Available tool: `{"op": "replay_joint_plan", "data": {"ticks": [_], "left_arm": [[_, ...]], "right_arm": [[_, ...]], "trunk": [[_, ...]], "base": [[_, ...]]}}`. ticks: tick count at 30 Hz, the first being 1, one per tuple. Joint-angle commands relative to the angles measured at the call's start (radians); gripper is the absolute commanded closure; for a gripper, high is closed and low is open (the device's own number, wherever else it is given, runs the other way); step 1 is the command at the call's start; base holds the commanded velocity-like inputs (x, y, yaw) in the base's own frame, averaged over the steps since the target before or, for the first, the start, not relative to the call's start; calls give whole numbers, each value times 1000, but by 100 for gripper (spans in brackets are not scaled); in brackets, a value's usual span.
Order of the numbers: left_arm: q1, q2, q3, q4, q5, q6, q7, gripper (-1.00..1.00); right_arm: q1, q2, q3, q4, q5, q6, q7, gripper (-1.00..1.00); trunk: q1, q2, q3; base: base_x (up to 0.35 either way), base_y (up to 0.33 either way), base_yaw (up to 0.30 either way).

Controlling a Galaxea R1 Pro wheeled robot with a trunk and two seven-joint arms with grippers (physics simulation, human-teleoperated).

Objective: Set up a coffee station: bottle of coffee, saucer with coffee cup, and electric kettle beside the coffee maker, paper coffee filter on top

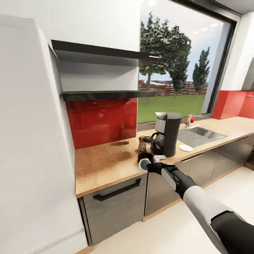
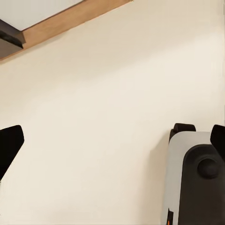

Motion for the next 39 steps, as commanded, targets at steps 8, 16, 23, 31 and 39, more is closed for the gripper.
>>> {"op": "replay_joint_plan", "data": {"ticks": [8, 16, 23, 31, 39], "left_arm": [[0, 0, 9, 1, -10, -4, -1, -100], [0, 0, 9, 3, -10, -2, 0, -100], [0, -4, 6, 15, -10, 2, 3, -100], [1, -9, -2, 78, -14, 6, 1, -100], [1, -9, -2, 84, -14, 25, 2, -100]], "right_arm": [[0, -1, 4, -2, -3, 5, 2, 100], [0, -2, 3, -1, -3, 5, 2, 100], [0, -3, 2, -1, 0, 5, 2, 100], [0, -17, 1, -3, -2, 5, 2, 100], [0, -28, -3, -3, 0, 5, -7, 100]], "trunk": [[0, -1, 3], [0, -1, 3], [0, -1, 3], [0, -1, 3], [0, -1, 3]], "base": [[0, 0, -283], [0, 0, -297], [0, 0, -298], [89, -3, -298], [256, -128, -178]]}}
